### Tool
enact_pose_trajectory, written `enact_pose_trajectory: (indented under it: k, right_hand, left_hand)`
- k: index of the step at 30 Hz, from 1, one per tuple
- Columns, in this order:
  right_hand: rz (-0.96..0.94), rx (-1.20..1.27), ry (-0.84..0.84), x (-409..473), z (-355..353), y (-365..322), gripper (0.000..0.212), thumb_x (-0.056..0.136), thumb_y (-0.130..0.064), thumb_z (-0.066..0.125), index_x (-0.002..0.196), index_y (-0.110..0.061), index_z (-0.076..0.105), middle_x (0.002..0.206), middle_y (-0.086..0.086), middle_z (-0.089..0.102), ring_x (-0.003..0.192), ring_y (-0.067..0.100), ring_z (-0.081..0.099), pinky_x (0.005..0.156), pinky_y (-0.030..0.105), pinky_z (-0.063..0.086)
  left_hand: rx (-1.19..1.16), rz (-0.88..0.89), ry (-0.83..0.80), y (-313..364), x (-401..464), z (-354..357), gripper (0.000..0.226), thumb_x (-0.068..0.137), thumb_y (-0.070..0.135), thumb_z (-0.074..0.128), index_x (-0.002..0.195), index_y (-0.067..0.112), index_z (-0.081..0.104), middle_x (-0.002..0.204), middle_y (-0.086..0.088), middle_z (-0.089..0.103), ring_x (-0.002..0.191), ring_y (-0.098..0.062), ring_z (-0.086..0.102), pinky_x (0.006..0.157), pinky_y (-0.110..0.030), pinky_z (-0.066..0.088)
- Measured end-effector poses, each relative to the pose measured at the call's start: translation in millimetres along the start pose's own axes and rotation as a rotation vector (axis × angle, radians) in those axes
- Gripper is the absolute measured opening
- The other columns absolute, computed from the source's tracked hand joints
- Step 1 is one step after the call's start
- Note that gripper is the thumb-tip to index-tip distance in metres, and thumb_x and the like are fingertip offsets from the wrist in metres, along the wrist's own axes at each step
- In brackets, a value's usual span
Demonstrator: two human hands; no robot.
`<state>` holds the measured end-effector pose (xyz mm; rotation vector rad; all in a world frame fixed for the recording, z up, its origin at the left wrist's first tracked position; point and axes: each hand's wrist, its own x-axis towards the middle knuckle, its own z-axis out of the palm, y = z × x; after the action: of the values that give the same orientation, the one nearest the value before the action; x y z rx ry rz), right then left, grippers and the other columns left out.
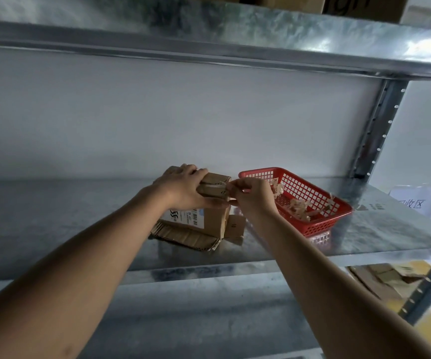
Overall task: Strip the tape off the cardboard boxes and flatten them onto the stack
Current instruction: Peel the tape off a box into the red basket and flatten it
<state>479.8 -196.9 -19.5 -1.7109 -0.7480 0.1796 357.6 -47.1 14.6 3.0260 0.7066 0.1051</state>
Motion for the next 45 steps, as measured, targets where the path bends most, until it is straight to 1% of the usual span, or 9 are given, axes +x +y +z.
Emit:
enact_pose_trajectory:
  k: [11, 17, 21, 30, 35, 37, 40, 43, 45]
  right_hand:
    - [0.031, 0.020, -0.040, 3.6, -4.6, -6.5, 0.007, 0.090, -0.012, 0.078, 0.095, -0.015, 0.075, 0.092, 0.004, 0.078, 0.075, 0.019, 0.078, 0.078, 0.044, 0.065]
    - [0.147, 0.108, -0.126, -3.2, -8.3, 3.5, 0.017, 0.083, -0.004, 0.082, 0.099, -0.007, 0.076, 0.086, 0.003, 0.076, 0.069, 0.010, 0.072, 0.063, 0.020, 0.061]
    - [0.138, 0.065, -0.077, -4.3, -5.2, 8.7, 0.014, 0.084, -0.009, 0.083, 0.090, -0.017, 0.074, 0.085, 0.000, 0.077, 0.076, 0.013, 0.074, 0.069, 0.027, 0.064]
    - [0.187, 0.258, -0.188, 7.1, -18.6, -38.3, 0.029, 0.099, 0.011, 0.054, 0.127, 0.003, 0.052, 0.090, 0.018, 0.064, 0.076, 0.027, 0.067, 0.082, 0.046, 0.062]
    - [-0.031, -0.080, -0.175, 9.8, -16.3, -64.1, 0.029, 0.097, -0.011, 0.066, 0.125, -0.009, 0.057, 0.095, 0.011, 0.070, 0.082, 0.023, 0.073, 0.083, 0.040, 0.063]
    - [-0.099, -0.259, -0.207, 10.5, -14.4, -58.7, 0.037, 0.091, -0.030, 0.077, 0.121, -0.018, 0.060, 0.092, 0.003, 0.068, 0.078, 0.019, 0.069, 0.068, 0.031, 0.058]
    - [-0.139, -0.478, -0.191, 10.9, -17.1, -48.5, 0.030, 0.088, -0.028, 0.081, 0.116, -0.020, 0.072, 0.099, 0.003, 0.069, 0.077, 0.019, 0.069, 0.054, 0.023, 0.053]
    - [-0.124, -0.459, -0.142, 11.2, -21.0, -42.2, 0.020, 0.083, -0.024, 0.086, 0.101, -0.018, 0.080, 0.091, 0.001, 0.074, 0.072, 0.019, 0.076, 0.068, 0.030, 0.063]
    - [-0.134, -0.459, -0.135, 11.6, -20.9, -43.4, 0.016, 0.082, -0.021, 0.087, 0.096, -0.018, 0.081, 0.086, 0.001, 0.076, 0.072, 0.019, 0.076, 0.072, 0.031, 0.063]
  left_hand:
    - [0.007, 0.015, 0.012, -4.5, 0.8, 1.9, 0.123, 0.066, 0.105, 0.035, 0.162, 0.031, 0.016, 0.164, -0.001, 0.027, 0.148, -0.027, 0.026, 0.121, -0.048, 0.024]
    - [-0.009, 0.003, 0.008, -7.4, 7.5, 5.2, 0.130, 0.058, 0.111, 0.028, 0.162, 0.034, 0.015, 0.164, 0.002, 0.026, 0.148, -0.029, 0.027, 0.120, -0.052, 0.028]
    - [-0.007, 0.002, 0.004, -6.3, 5.6, 5.0, 0.131, 0.057, 0.111, 0.027, 0.162, 0.033, 0.015, 0.165, 0.002, 0.024, 0.150, -0.029, 0.024, 0.122, -0.051, 0.026]
    - [0.015, 0.038, 0.053, -6.9, 3.8, 7.0, 0.126, 0.060, 0.109, 0.029, 0.158, 0.031, 0.026, 0.157, 0.000, 0.037, 0.141, -0.027, 0.036, 0.116, -0.050, 0.034]
    - [-0.008, -0.008, 0.061, -3.9, 3.6, 9.9, 0.132, 0.051, 0.114, 0.024, 0.157, 0.034, 0.029, 0.150, -0.003, 0.042, 0.138, -0.031, 0.039, 0.113, -0.056, 0.037]
    - [-0.027, -0.015, 0.050, -2.3, 3.4, 6.5, 0.127, 0.052, 0.114, 0.029, 0.154, 0.036, 0.034, 0.144, -0.002, 0.047, 0.136, -0.031, 0.042, 0.112, -0.055, 0.038]
    - [-0.167, 0.001, -0.011, -6.7, 4.5, -2.9, 0.111, 0.055, 0.110, 0.040, 0.138, 0.037, 0.052, 0.133, 0.004, 0.057, 0.128, -0.028, 0.054, 0.101, -0.046, 0.045]
    - [-0.449, -0.036, -0.053, -17.4, 3.9, -7.6, 0.112, 0.056, 0.107, 0.046, 0.150, 0.047, 0.045, 0.156, 0.008, 0.048, 0.142, -0.024, 0.045, 0.114, -0.050, 0.040]
    - [-0.457, -0.054, -0.010, -22.2, 5.8, -4.8, 0.100, 0.059, 0.102, 0.051, 0.146, 0.052, 0.050, 0.150, 0.009, 0.054, 0.135, -0.021, 0.053, 0.112, -0.047, 0.044]
